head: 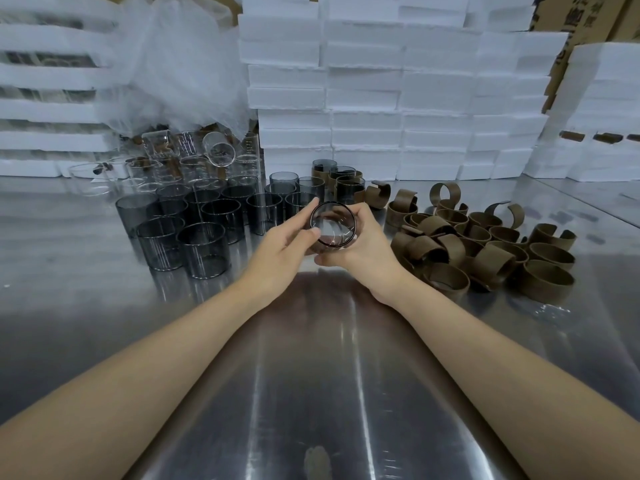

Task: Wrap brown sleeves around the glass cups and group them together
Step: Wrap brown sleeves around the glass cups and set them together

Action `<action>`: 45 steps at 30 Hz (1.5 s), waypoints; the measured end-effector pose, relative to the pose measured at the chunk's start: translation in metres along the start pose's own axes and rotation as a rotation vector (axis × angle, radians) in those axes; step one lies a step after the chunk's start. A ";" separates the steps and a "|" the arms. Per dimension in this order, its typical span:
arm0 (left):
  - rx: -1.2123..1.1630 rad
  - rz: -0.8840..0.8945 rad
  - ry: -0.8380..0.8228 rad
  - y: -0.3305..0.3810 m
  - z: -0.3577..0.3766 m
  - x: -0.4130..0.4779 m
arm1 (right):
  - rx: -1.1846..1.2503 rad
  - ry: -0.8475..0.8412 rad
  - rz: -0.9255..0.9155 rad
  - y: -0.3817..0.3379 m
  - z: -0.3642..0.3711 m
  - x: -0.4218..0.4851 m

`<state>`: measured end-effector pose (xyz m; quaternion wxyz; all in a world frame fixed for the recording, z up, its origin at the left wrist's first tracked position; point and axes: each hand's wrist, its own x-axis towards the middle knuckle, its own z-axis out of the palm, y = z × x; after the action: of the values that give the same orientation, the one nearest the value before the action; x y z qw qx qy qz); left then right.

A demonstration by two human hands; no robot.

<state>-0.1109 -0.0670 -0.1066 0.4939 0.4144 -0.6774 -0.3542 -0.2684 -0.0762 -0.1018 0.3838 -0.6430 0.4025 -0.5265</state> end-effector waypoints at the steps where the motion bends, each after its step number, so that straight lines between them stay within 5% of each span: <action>1: -0.005 0.002 0.016 0.001 0.000 0.000 | -0.009 0.000 -0.003 0.000 0.000 0.000; 13: 0.073 0.020 0.216 0.012 0.003 -0.002 | 0.037 -0.106 0.027 -0.003 0.005 -0.004; 19: -0.122 -0.048 0.130 0.014 0.003 -0.002 | 0.555 -0.343 0.454 -0.016 0.005 -0.002; 23: -0.011 0.054 0.023 0.009 0.007 -0.005 | 0.707 -0.510 0.628 -0.014 0.003 -0.004; 37: 0.019 0.098 0.155 0.013 0.006 -0.001 | 0.680 -0.484 0.646 -0.015 0.006 -0.003; 45: -0.095 -0.005 0.061 0.012 0.005 -0.002 | 0.717 -0.433 0.660 -0.018 0.006 -0.005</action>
<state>-0.1184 -0.0602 -0.0977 0.5325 0.4029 -0.6435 -0.3742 -0.2614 -0.0639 -0.0881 0.7989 -0.4046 0.2900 -0.3375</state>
